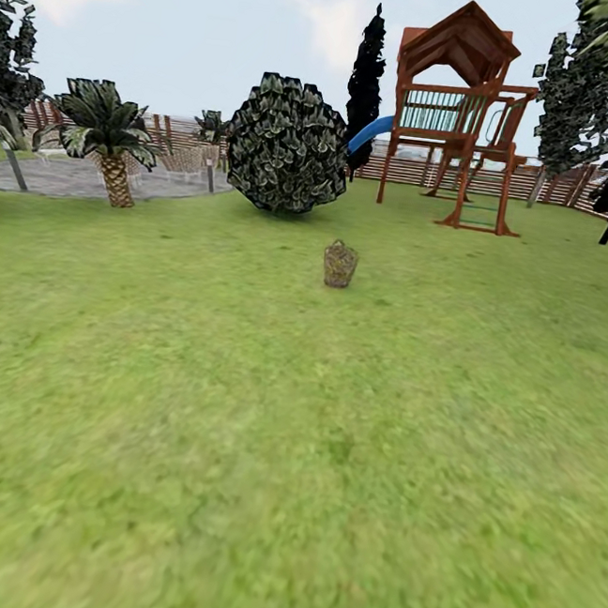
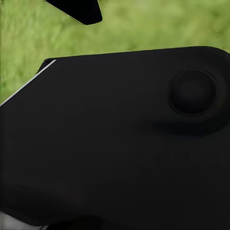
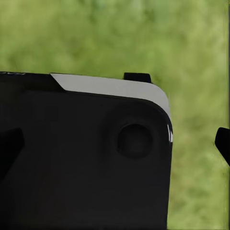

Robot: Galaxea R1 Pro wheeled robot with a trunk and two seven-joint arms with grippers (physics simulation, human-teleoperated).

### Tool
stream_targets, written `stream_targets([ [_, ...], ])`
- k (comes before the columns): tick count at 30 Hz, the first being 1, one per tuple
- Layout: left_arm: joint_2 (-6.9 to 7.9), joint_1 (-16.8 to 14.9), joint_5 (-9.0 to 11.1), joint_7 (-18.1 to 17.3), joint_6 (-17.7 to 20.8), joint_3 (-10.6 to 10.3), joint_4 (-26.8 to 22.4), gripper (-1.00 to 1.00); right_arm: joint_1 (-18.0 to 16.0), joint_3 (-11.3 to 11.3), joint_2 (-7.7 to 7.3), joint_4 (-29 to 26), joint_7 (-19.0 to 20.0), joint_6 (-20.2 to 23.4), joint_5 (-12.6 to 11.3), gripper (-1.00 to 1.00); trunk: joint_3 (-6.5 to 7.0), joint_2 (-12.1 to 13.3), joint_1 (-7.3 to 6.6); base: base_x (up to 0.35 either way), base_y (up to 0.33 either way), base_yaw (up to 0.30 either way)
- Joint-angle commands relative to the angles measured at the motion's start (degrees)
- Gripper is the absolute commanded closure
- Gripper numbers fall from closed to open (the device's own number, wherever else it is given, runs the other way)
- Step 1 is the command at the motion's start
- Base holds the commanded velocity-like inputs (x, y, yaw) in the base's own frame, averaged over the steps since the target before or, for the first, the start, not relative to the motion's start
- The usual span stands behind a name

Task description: Take the three Easter eggs out of the wicker basket on the lawn in the garden, then place them on the lawn next to a single tree (choose any tree) so that all three eggs are next to the same tree and none are left in the basket.

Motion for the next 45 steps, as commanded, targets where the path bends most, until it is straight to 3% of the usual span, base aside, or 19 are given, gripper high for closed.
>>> stream_targets([
  [1,-0.01,0.04,0.09,-0.04,-0.06,0.13,-0.10,-1.00,-0.03,0.13,-0.14,0.08,0.03,-0.17,0.12,-1.00,-0.04,-0.02,0.04,0.342,0.000,0.000],
  [19,0.12,0.04,0.49,0.19,-0.23,0.18,-0.11,-1.00,-0.03,0.06,-0.16,0.27,-0.14,-0.22,-0.13,-1.00,-0.04,-0.02,0.04,0.342,0.000,0.000],
  [23,0.13,0.04,0.52,0.25,-0.23,1.60,-0.17,-1.00,-0.03,0.03,-0.24,0.32,-0.38,0.04,-0.36,-1.00,-0.04,-0.02,0.04,0.342,0.000,0.000],
  [29,0.07,0.04,0.49,0.22,-0.24,2.37,-0.10,-1.00,-0.03,0.03,-2.78,4.16,-0.50,-0.28,-0.27,-1.00,-0.04,-0.02,0.04,0.342,0.000,0.000],
  [45,0.19,0.04,0.53,0.25,-0.26,2.51,-0.13,-1.00,-0.03,-0.07,-2.62,4.49,-0.41,-0.59,-0.16,-1.00,-0.04,-0.02,0.04,0.342,0.000,0.000],
])
